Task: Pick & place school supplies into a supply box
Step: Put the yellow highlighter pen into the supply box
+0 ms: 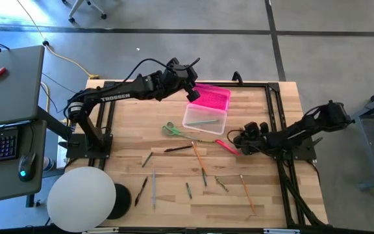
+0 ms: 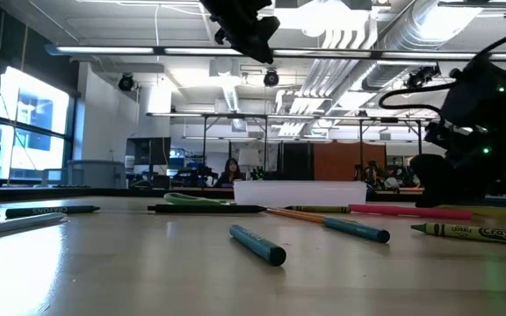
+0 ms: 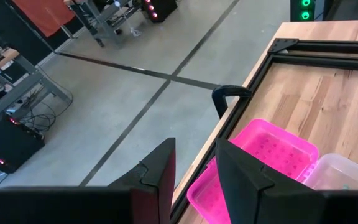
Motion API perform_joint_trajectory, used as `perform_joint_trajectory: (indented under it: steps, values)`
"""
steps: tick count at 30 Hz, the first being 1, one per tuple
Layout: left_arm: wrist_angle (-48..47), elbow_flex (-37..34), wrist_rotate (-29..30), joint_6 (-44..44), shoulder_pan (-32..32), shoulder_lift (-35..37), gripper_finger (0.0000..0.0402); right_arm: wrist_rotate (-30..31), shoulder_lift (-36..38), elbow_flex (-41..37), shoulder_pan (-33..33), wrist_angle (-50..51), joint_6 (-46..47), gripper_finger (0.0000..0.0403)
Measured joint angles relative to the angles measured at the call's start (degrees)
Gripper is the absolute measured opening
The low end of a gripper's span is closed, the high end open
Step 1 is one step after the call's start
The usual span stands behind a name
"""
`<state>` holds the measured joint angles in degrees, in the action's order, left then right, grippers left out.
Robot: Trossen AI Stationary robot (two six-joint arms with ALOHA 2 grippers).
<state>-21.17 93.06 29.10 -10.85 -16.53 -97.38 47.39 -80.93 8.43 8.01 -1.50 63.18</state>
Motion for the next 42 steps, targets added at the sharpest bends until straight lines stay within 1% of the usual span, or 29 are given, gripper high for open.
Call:
perform_joint_trajectory:
  steps: [7,12,21,24,27,29,31,33,35,37,40,42]
  values:
    - [0.07,0.00,0.00,0.10,0.00,0.00,0.0147,2.32,-0.06,-4.39,2.03,-8.64,0.50,0.0088]
    - [0.15,0.00,0.02,0.63,0.00,0.00,0.0147,2.50,-0.13,-4.53,3.19,-9.09,-0.72,0.0085]
    - [0.49,0.00,-0.02,0.78,0.00,0.00,0.0147,2.50,-0.17,-4.56,3.24,-10.82,-1.94,0.0083]
    - [0.57,0.00,-0.02,0.81,0.00,0.00,0.0147,2.51,-0.20,-4.64,3.24,-11.95,-2.60,0.0063]
    - [0.57,0.00,-0.04,0.80,0.00,0.00,0.0147,3.22,-0.30,-4.60,3.22,-12.54,-2.58,0.0018]
    - [0.69,0.00,-0.04,0.79,0.00,0.00,0.0147,3.33,-0.30,-4.53,3.19,-13.17,-3.47,0.0012]
    - [1.00,0.00,0.27,0.37,0.00,0.00,0.0147,3.31,-0.31,-4.56,3.19,-14.55,-5.12,0.0020]
    - [1.11,-0.01,1.42,-1.15,0.00,0.25,0.0147,3.18,-0.38,-4.53,3.19,-17.96,-7.67,0.0019]
    - [1.66,-0.03,3.62,-2.64,0.02,0.70,0.0147,1.87,-0.39,-3.43,3.24,-21.09,-11.62,0.0010]
    - [0.85,0.53,5.70,-3.60,0.04,1.72,0.0147,1.84,-0.26,-0.88,3.30,-22.69,-17.36,0.0008]
    - [0.51,2.91,7.09,-4.85,0.04,2.60,0.0147,3.90,-0.21,4.01,3.28,-19.60,-24.39,0.0011]
    - [-1.71,4.38,6.57,-5.65,0.03,3.46,0.0147,6.33,-0.21,7.81,3.24,-16.69,-28.68,0.0008]
